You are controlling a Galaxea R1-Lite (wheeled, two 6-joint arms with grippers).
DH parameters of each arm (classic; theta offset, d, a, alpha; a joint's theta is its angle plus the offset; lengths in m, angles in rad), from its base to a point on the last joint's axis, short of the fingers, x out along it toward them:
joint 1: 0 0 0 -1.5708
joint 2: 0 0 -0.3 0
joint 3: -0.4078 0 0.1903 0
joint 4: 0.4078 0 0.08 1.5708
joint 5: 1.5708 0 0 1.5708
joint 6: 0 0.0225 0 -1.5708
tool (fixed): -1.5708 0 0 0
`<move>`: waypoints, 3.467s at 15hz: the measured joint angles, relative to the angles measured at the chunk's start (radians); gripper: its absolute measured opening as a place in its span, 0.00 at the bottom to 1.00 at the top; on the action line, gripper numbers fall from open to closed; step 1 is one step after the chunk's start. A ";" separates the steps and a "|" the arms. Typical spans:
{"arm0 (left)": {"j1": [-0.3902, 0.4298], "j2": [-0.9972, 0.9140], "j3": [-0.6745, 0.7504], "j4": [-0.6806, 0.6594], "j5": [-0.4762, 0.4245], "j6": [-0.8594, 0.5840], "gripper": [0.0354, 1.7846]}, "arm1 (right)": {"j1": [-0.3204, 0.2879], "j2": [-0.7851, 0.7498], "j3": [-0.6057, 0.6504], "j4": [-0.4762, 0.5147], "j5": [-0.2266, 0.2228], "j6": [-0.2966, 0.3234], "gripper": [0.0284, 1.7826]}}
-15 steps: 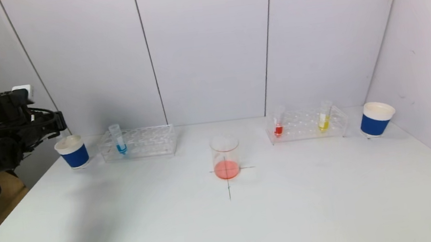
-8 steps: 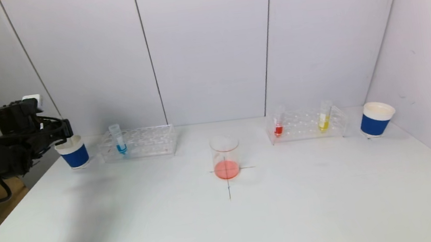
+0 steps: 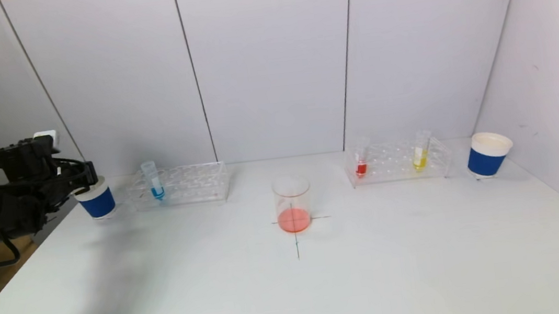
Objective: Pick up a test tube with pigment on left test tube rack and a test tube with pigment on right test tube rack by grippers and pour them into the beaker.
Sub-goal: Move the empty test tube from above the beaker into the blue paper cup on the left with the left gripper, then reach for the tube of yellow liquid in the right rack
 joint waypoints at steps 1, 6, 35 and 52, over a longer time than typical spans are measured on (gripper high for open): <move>0.000 0.001 0.000 0.000 0.000 -0.001 0.23 | 0.000 0.000 0.000 0.000 0.001 0.000 0.99; 0.004 0.002 0.001 0.001 0.001 -0.003 0.23 | 0.000 0.000 0.000 0.000 0.000 0.000 0.99; -0.072 -0.637 0.512 -0.037 -0.076 0.036 0.99 | 0.000 0.000 0.000 0.000 0.000 0.000 0.99; -0.182 -1.821 0.922 0.701 -0.287 -0.052 0.99 | 0.000 0.000 0.000 0.000 0.001 0.000 0.99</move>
